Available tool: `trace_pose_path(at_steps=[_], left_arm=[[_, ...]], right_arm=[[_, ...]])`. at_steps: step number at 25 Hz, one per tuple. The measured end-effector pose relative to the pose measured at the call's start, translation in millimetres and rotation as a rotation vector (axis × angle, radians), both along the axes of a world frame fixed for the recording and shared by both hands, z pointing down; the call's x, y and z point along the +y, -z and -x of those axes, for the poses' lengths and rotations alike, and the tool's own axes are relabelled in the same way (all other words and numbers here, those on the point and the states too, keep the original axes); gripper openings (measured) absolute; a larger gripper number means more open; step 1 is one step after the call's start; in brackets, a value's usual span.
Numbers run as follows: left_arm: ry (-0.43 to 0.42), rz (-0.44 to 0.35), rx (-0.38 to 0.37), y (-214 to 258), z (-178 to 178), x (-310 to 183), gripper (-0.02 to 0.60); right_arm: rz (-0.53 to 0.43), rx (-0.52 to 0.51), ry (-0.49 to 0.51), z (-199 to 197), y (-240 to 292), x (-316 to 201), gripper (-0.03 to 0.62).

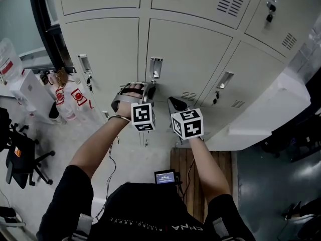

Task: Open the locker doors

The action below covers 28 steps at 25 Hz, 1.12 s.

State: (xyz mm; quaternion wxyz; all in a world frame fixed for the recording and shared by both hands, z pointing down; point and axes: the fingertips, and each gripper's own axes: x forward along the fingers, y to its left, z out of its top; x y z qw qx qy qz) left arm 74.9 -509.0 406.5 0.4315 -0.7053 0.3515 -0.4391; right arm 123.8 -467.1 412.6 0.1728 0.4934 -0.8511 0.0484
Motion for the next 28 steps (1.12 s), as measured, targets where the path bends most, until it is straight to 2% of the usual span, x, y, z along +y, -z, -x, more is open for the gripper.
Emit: trace_pose_path(at_steps=[5,8,11,13,15,17,19,20,23,26,27,28], left_arm=[[-0.037,-0.07,-0.202,-3,0,0,0.049],[-0.062,-0.105,-0.294,-5,-1,0,0.049],[-0.079,-0.12,-0.315,-6,-1,0,0.051],[-0.085,-0.104,-0.27,-6,-1,1,0.051],[-0.093,-0.061,-0.198,-8,-1,3,0.062],[-0.095,-0.026,-0.127,-7,0,6,0.15],[-0.088,-0.011,-0.016,-1,3,8,0.166],[-0.085,0.0,0.063,4,5,10,0.166],[-0.113,0.092,0.358,15,10,22,0.166],[-0.136,0.293,0.704,12,15,30,0.164],[-0.117,0.361,0.831,12,21,29,0.144],[-0.091,0.432,0.957,11,28,28,0.028]], right_arm=[[0.0,0.001,-0.009,-2,1,0,0.032],[-0.001,-0.005,-0.017,-3,2,0,0.032],[0.004,-0.009,-0.022,-3,0,1,0.032],[0.007,-0.006,-0.023,-3,-2,2,0.032],[0.01,-0.006,-0.026,-4,-3,3,0.032],[0.012,-0.007,-0.029,-4,-3,4,0.032],[0.013,-0.009,-0.034,-5,-3,4,0.032],[0.015,-0.01,-0.035,-5,-4,4,0.032],[0.024,-0.007,-0.034,-4,-9,4,0.032],[0.027,-0.008,-0.024,0,-12,4,0.032],[0.023,-0.011,-0.018,3,-11,5,0.032],[0.018,-0.014,-0.01,5,-10,5,0.032]])
